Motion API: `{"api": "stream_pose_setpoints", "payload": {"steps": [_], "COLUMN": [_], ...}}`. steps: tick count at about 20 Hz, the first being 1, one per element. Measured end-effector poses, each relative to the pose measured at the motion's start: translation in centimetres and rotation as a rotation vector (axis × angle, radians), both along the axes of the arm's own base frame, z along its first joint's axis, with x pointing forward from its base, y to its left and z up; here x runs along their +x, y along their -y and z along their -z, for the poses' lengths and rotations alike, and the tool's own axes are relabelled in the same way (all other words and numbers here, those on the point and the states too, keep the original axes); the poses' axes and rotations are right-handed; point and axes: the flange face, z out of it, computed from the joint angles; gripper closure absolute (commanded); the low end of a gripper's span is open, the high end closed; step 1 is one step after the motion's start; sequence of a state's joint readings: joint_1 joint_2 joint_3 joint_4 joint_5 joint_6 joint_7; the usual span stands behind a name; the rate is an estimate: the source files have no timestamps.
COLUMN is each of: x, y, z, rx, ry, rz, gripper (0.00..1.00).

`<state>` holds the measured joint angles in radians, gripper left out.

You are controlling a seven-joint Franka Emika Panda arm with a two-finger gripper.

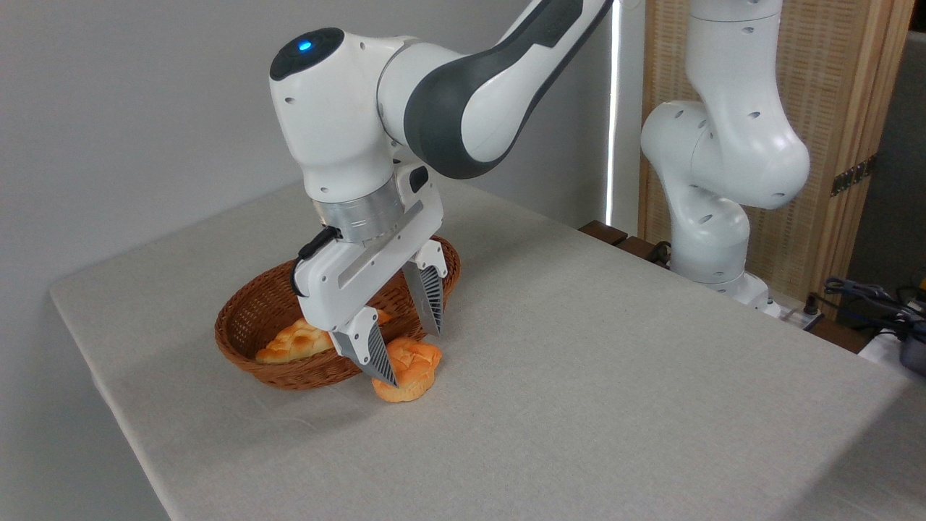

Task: Put bread into the basket
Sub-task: 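Close the gripper fingers around the orange bun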

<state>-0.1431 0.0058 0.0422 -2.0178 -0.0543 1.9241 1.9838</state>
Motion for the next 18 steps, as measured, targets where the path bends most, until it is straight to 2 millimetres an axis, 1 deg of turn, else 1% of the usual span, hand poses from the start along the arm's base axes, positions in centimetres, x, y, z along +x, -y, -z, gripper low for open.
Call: {"api": "stream_pose_setpoints", "payload": {"steps": [5, 9, 16, 17, 18], "x": [-0.2, 0.0, 0.5, 0.5, 0.5], "y": [0.9, 0.9, 0.9, 0.9, 0.9], "z": [0.2, 0.4, 1.5, 1.5, 1.5], "rx": [0.000, -0.001, -0.001, -0.001, -0.001], "ry": [-0.005, 0.005, 0.020, 0.020, 0.020], "rz": [0.020, 0.024, 0.023, 0.023, 0.023], "gripper": [0.00, 0.00, 0.01, 0.12, 0.33]}}
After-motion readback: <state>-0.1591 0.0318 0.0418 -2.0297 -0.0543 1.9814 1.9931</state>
